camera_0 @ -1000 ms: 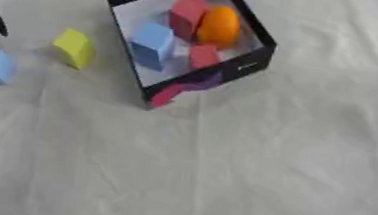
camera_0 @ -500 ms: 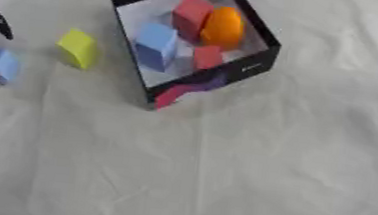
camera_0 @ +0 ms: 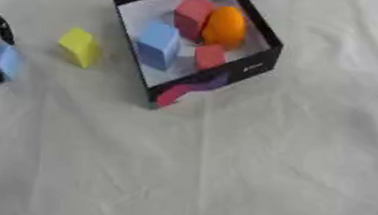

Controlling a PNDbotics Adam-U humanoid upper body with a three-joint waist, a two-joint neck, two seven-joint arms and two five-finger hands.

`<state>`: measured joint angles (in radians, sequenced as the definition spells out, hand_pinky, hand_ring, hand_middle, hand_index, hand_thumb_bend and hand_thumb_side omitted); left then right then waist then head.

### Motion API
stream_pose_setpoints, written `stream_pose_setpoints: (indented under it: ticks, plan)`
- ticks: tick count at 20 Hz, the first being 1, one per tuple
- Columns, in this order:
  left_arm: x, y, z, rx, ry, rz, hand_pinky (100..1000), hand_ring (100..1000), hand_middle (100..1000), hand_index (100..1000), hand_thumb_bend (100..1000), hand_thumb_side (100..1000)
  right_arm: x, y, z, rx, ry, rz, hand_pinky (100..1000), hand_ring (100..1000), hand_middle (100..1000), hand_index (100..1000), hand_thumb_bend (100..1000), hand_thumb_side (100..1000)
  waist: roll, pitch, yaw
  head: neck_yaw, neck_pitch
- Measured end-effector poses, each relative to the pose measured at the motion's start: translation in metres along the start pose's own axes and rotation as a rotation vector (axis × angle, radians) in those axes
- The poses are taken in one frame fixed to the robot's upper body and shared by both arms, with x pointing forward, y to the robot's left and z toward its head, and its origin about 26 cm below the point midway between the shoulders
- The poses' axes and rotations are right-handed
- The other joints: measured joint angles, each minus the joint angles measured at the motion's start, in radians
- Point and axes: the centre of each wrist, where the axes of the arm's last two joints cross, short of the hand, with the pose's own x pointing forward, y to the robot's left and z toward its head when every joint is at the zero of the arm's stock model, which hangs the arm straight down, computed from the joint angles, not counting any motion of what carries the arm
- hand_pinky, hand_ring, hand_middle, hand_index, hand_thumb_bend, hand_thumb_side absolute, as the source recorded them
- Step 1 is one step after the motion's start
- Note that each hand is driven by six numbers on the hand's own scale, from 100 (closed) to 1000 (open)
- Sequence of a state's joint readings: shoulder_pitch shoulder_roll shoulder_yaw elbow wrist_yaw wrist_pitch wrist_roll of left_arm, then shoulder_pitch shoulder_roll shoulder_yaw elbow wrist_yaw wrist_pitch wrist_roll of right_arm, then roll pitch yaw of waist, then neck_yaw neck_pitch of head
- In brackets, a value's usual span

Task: Pick up objects on the table and place them in the box.

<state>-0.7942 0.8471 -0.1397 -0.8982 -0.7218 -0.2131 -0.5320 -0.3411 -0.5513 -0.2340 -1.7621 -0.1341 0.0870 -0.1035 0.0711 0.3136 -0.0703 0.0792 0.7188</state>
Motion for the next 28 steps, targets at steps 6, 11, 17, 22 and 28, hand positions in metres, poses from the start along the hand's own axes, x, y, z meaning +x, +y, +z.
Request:
stream_pose_setpoints:
  ticks: [6,11,17,22,28]
  plan:
    - [0.004,0.006,0.0,0.046,-0.029,0.016,647,590,499,527,427,100,-0.003,-0.001,0.002,0.001,0.011,0.002,773,789,748,874,100,684,0.0,0.0,0.003,-0.002,0.001]
    - [0.026,0.034,0.004,0.119,-0.126,0.019,640,577,484,510,380,100,-0.003,-0.001,0.002,0.0,0.012,0.003,773,789,748,874,100,676,0.0,-0.001,0.006,-0.016,0.001]
    - [0.081,0.092,0.02,0.221,-0.294,-0.054,637,568,484,512,350,100,-0.003,-0.001,0.001,0.004,0.009,0.003,773,790,749,874,100,670,0.0,-0.001,0.011,-0.024,0.007]
    - [0.142,0.124,0.019,0.264,-0.444,-0.074,628,550,475,504,285,100,-0.002,-0.002,0.001,0.009,0.007,0.007,773,790,749,874,100,667,0.0,-0.005,0.015,-0.035,0.009]
    - [0.216,0.141,0.009,0.256,-0.622,-0.08,632,552,476,507,290,100,-0.001,0.0,-0.001,0.02,0.0,0.002,773,790,749,875,100,667,0.0,-0.006,0.008,-0.032,0.009]
